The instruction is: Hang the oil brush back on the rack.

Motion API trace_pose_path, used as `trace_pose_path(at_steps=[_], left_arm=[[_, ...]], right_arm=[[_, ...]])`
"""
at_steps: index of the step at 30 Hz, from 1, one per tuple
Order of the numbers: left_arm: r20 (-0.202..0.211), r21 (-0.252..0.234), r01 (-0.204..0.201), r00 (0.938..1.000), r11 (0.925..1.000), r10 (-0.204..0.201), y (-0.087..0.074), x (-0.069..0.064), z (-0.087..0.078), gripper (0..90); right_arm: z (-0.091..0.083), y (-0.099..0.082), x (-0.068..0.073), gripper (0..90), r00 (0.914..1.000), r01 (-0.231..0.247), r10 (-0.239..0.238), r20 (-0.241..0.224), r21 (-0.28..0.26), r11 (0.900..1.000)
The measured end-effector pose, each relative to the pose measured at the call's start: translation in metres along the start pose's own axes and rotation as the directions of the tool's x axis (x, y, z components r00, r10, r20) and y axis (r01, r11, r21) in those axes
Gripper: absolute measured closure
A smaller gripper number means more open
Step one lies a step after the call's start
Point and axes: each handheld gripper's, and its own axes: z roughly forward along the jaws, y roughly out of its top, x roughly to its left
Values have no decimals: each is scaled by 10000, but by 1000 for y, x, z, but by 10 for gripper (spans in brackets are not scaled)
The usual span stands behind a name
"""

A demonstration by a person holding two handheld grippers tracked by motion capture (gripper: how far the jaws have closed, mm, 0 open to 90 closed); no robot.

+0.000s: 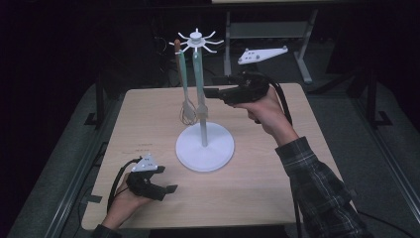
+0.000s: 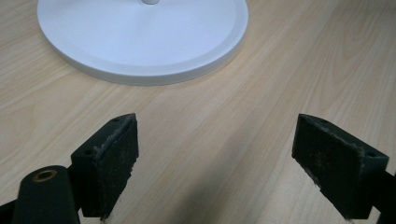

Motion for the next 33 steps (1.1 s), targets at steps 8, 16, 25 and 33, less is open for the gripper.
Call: trace_pose_path(at_steps=[8, 16, 25, 33], left_arm=[[51, -24, -89, 9999, 10000, 89, -1, 0, 0, 141], [55, -89, -82, 10000, 9999, 82, -2, 0, -3, 141], [86, -121, -64, 9999, 9999, 65, -3, 3, -4, 143], [94, -174, -47, 9999, 9998, 49, -3, 2, -4, 143]], right_arm=[[-17, -31, -6, 282, 9968, 15, -44, 798, 366, 9993], [-30, -60, -6, 251, 9934, -195, 131, 1136, 551, 9983], [-42, -107, -7, 209, 9844, -573, 400, 1712, 974, 9936], [-48, -153, -7, 192, 9746, -1059, 715, 2120, 1553, 9822]])
